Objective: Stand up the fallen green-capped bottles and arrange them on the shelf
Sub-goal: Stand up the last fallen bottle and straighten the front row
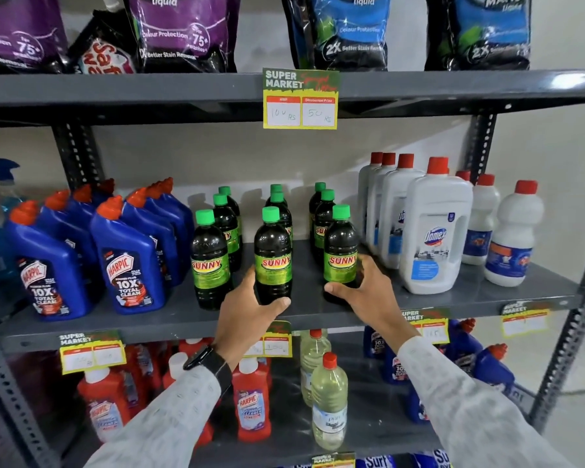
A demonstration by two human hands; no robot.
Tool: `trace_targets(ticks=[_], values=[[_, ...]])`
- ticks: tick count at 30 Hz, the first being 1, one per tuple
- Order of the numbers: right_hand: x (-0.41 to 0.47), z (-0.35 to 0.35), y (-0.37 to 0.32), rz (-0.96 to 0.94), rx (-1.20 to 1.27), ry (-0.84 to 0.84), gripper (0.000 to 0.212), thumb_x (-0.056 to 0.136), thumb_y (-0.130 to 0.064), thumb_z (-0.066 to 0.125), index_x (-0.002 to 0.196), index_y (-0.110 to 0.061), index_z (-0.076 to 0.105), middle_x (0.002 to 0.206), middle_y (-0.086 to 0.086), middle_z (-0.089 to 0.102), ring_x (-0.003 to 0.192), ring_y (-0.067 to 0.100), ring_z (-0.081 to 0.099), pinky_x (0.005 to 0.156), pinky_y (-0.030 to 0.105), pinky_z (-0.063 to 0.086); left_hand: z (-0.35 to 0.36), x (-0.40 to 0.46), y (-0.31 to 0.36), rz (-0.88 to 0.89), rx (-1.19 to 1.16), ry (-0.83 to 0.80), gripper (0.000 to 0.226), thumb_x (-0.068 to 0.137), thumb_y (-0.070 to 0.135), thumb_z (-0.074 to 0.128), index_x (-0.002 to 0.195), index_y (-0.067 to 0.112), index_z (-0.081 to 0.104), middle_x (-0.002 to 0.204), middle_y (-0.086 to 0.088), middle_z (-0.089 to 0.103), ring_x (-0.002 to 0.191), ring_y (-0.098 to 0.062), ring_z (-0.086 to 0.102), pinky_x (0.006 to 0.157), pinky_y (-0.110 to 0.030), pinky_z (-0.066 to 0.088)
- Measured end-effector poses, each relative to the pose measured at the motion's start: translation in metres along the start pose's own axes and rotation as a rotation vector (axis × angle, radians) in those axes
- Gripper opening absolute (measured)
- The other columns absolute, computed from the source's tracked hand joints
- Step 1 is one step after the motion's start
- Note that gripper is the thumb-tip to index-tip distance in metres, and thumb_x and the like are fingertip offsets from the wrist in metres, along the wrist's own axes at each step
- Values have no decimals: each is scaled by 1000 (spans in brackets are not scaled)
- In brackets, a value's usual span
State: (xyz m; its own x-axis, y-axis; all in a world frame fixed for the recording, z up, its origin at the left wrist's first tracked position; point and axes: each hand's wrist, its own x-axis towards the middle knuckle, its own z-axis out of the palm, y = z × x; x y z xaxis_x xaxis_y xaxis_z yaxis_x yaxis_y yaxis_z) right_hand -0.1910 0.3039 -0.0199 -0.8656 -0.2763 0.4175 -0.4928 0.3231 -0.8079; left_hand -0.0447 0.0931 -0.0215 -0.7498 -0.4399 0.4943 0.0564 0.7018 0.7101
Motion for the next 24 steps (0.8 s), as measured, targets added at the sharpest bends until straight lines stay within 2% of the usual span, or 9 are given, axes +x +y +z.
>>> trace_targets(ticks=[3, 6, 9, 10, 14, 17, 24], values=[[1, 0, 1, -13, 1, 1, 87, 74, -39, 93, 146, -17, 50, 101, -37, 53, 83, -32, 50, 68, -7, 36, 1, 2, 1, -19, 2, 49, 71, 80, 45, 77, 144, 31, 51, 108, 33, 58, 99, 13, 56, 78, -3, 35], [1, 0, 0, -16, -7, -3, 86, 74, -39, 93, 146, -18, 50, 102, -34, 56, 86, -25, 53, 68, -7, 36, 4, 3, 0, -27, -15, 77, 66, 80, 40, 78, 141, 31, 55, 105, 34, 55, 92, 19, 51, 79, -3, 34], [2, 0, -3, -23, -19, -13, 85, 77, -38, 92, 147, -18, 49, 113, -18, 63, 94, -7, 58, 69, -4, 37, 5, 4, -2, -33, -34, 73, 67, 81, 38, 79, 142, 29, 56, 111, 29, 60, 102, 10, 58, 89, -14, 42], [2, 0, -3, -23, -20, -16, 84, 77, -38, 92, 147, -18, 49, 116, -15, 63, 99, -1, 59, 70, -2, 37, 4, 4, -2, -39, -34, 73, 67, 81, 37, 80, 142, 29, 56, 111, 30, 59, 101, 12, 57, 91, -17, 44], [2, 1, -4, -17, -7, -20, 85, 78, -36, 92, 148, -19, 48, 117, -15, 62, 107, 6, 60, 79, 5, 38, 5, 5, -4, -44, -32, 66, 63, 80, 37, 80, 138, 30, 59, 96, 42, 55, 88, 32, 52, 82, -6, 40], [1, 1, -4, -20, -12, -34, 83, 80, -36, 90, 149, -18, 48, 122, -12, 64, 115, 11, 62, 90, 17, 43, 6, 4, -4, -34, -31, 79, 62, 80, 38, 80, 137, 30, 59, 93, 44, 53, 85, 29, 52, 78, -4, 37], [0, 0, -12, -15, -21, -53, 79, 82, -34, 88, 149, -18, 48, 127, -7, 67, 111, 9, 60, 94, 24, 43, 0, 4, 2, -31, -32, 71, 63, 81, 38, 80, 139, 29, 58, 100, 38, 56, 87, 27, 49, 82, -8, 41]])
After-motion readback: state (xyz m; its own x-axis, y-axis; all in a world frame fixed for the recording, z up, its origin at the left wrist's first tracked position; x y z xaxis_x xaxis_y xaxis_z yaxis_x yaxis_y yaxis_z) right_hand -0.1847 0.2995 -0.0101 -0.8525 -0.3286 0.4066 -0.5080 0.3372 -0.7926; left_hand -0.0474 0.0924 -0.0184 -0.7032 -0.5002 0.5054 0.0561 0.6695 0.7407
